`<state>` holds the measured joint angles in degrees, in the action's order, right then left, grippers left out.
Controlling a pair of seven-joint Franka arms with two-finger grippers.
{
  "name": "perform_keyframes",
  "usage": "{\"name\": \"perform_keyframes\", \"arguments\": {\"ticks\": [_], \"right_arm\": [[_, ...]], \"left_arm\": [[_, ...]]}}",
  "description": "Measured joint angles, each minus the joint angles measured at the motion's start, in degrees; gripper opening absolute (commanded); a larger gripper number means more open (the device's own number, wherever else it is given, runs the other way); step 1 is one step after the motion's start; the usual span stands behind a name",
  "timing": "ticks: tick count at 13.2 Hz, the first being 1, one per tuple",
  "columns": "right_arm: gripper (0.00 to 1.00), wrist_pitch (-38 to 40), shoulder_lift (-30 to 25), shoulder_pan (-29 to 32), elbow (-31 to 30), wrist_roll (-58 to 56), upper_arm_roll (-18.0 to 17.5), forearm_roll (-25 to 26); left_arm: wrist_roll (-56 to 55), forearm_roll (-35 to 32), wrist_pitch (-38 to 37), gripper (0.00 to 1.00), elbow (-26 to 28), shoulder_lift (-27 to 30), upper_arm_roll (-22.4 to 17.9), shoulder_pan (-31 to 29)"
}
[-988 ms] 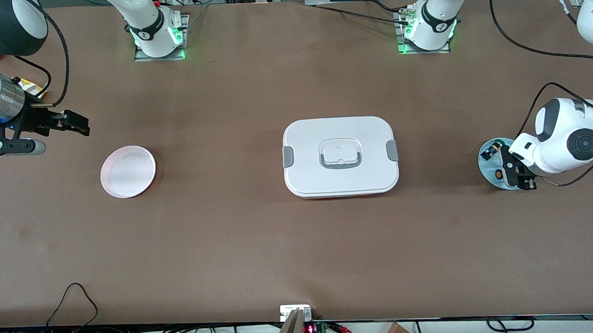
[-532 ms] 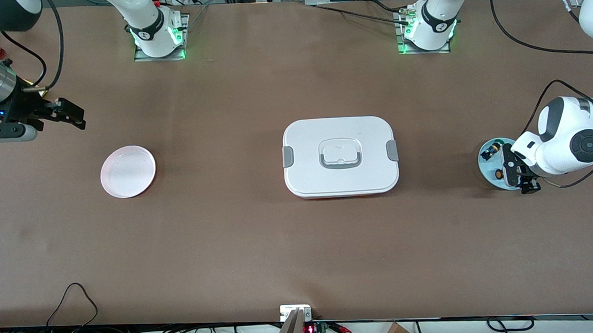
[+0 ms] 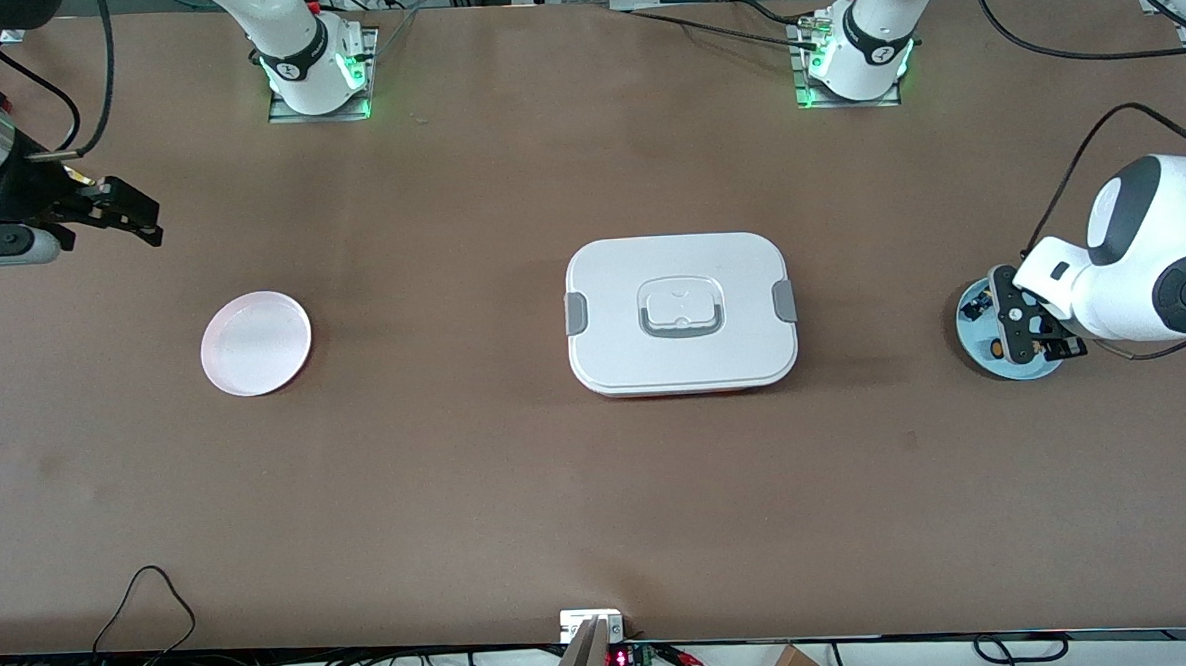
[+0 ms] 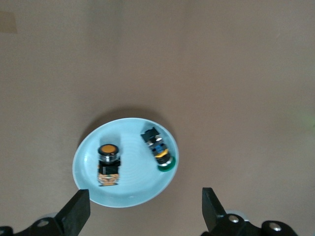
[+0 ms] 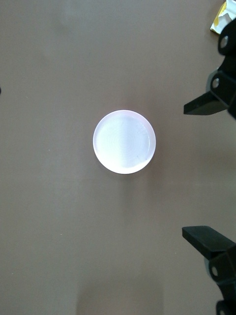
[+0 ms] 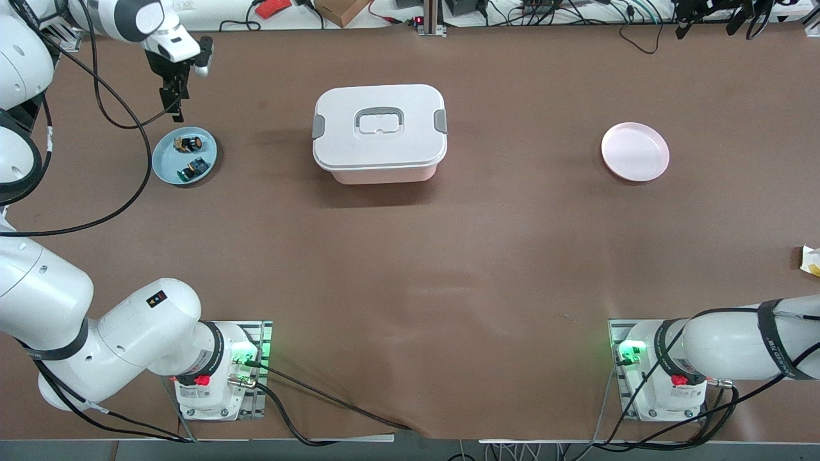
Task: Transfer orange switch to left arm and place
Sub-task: 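Open the left gripper to release the switch in the blue dish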
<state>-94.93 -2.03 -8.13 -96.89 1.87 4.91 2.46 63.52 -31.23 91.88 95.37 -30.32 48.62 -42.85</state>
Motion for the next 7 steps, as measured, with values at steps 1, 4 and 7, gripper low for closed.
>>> {"name": "perform_keyframes", "arguments": {"ticks": [1,4,7], "right_arm": [[1.0,0.0,0.32,0.0,0.24,-0.03,0.03,0.0],[1.0,-0.03,2.03,-0.06,1.01,-0.03,0.01,-0.59],[1.0,-0.05,2.78,-0.14,1.7,-0.03,-0.06,-0.62]], "left_arm": [[-3.75,1.18,-3.15,1.0,-1.45,0.05,1.09,0.02],[-19.24,4.87,-13.33,1.0,-6.49,0.08,3.33,0.15],[-33.1,10.04,-18.49,1.0,-10.75,1.66,3.73,2.19]]}}
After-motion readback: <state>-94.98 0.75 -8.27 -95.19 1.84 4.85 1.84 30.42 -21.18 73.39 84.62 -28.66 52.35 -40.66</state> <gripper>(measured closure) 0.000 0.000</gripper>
